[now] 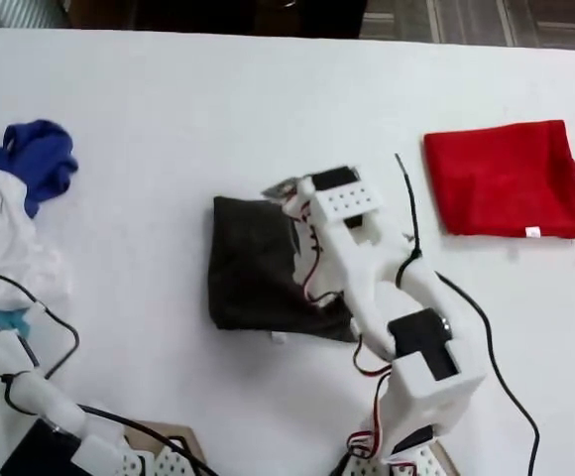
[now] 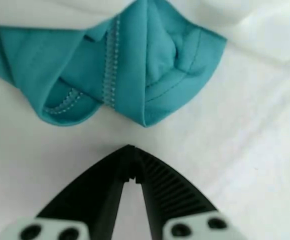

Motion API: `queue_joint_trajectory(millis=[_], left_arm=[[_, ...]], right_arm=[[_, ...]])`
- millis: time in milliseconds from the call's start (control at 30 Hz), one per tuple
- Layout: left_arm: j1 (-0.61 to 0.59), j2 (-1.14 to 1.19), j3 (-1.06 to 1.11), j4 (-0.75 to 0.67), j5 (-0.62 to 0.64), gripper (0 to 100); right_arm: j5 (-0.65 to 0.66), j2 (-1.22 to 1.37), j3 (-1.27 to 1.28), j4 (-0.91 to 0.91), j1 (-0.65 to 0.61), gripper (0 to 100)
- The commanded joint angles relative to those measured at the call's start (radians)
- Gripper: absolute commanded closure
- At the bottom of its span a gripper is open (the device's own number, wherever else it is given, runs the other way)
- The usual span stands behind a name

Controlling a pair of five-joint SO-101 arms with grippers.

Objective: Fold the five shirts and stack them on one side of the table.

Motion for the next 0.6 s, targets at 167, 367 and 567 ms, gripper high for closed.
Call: queue_joint_trajectory(millis=[167, 367, 567], left_arm=[[-0.025, -0.017, 0.001, -0.026, 0.006, 97], [-0.025, -0.017, 0.001, -0.026, 0.006, 97], [-0.025, -0.017, 0.001, -0.026, 0.006, 97]], right_arm=[[-0.008, -0.110, 0.055, -0.035, 0.007, 97.8], [-0.011, -0.346, 0.057, -0.056, 0.005, 97.8], [-0.008, -0.374, 0.141, -0.280, -0.001, 97.8]])
